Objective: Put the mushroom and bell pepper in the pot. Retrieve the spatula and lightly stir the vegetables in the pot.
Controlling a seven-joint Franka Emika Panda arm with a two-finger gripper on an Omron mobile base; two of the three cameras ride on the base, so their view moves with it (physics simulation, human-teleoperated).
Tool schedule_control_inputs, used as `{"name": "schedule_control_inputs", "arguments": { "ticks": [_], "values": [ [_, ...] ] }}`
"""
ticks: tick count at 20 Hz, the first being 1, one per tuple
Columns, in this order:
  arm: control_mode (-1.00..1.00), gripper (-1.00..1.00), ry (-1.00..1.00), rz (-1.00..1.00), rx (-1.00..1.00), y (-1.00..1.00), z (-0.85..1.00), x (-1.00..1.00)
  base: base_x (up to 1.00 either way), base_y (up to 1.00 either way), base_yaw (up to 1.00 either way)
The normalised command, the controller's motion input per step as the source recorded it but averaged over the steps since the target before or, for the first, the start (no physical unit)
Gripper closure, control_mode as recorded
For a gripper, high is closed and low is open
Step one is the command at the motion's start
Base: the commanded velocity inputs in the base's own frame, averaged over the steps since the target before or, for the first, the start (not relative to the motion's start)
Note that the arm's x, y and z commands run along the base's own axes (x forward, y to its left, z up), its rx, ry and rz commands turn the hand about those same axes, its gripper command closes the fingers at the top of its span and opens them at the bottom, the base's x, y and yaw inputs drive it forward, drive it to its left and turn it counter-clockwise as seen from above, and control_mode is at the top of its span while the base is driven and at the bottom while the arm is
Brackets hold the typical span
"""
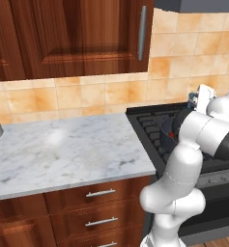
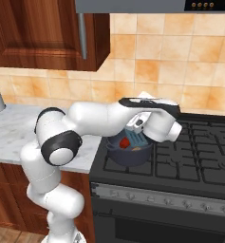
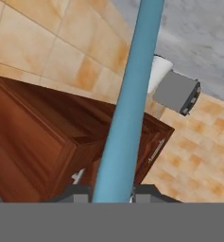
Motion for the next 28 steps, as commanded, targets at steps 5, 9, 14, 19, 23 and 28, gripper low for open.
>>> {"name": "schedule_control_inputs", "arguments": {
  "ticks": [5,9,14,19,23,28],
  "values": [
    [-1.0,1.0,-0.07,0.0,-0.05,-0.14,-0.1,0.25,0.0,0.0,0.0],
    [-1.0,1.0,-0.04,0.0,0.0,0.21,-0.03,0.28,0.0,0.0,0.0],
    [-1.0,1.0,0.0,0.0,0.0,0.53,-0.07,-0.14,0.0,0.0,0.0],
    [-1.0,1.0,0.0,0.0,0.03,0.47,-0.08,-0.59,0.0,0.0,0.0],
    [-1.0,1.0,0.03,0.0,0.03,0.08,0.01,-0.73,0.0,0.0,0.0],
    [-1.0,1.0,0.11,-0.01,0.0,-0.18,0.0,-0.42,0.0,0.0,0.0]
  ]
}}
